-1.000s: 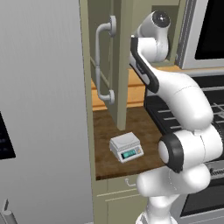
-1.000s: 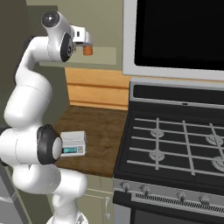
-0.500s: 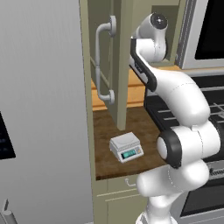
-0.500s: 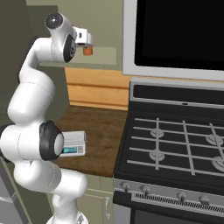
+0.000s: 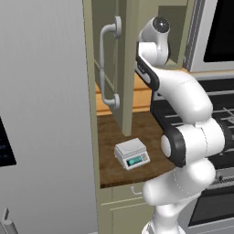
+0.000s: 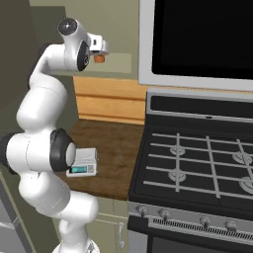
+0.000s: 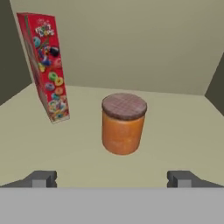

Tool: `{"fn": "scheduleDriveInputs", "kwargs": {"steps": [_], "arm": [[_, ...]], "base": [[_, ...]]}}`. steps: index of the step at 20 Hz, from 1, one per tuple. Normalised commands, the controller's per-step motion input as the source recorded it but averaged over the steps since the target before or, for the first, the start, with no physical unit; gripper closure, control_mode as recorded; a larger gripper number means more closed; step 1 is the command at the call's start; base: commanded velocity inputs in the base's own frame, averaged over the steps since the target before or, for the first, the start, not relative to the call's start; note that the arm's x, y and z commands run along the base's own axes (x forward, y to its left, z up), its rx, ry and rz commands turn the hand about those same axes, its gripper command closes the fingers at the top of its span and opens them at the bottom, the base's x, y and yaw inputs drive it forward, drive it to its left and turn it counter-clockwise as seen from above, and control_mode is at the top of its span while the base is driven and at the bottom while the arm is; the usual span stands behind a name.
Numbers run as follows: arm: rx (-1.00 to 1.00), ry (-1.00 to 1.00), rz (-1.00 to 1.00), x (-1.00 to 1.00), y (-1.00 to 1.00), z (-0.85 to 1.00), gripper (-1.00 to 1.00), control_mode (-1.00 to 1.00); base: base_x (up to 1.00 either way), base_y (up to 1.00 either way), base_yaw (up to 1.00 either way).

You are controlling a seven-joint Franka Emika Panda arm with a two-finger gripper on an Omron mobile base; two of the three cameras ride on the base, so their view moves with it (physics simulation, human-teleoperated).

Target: Pick the jam and place it on the digital scale for weighing, and close the cabinet.

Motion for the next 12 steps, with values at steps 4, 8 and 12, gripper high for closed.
{"fn": "scheduleDriveInputs", "kwargs": {"steps": [4,8,12], "arm": [[0.0,0.1,0.0,0.4,0.0,-0.05,-1.0,-1.0],[0.0,0.1,0.0,0.46,0.0,-0.01,-1.0,-1.0],[0.0,0.07,0.0,0.41,0.0,0.0,-1.0,-1.0]], "base": [[0.0,0.0,0.0],[0.0,0.0,0.0],[0.0,0.0,0.0]]}}
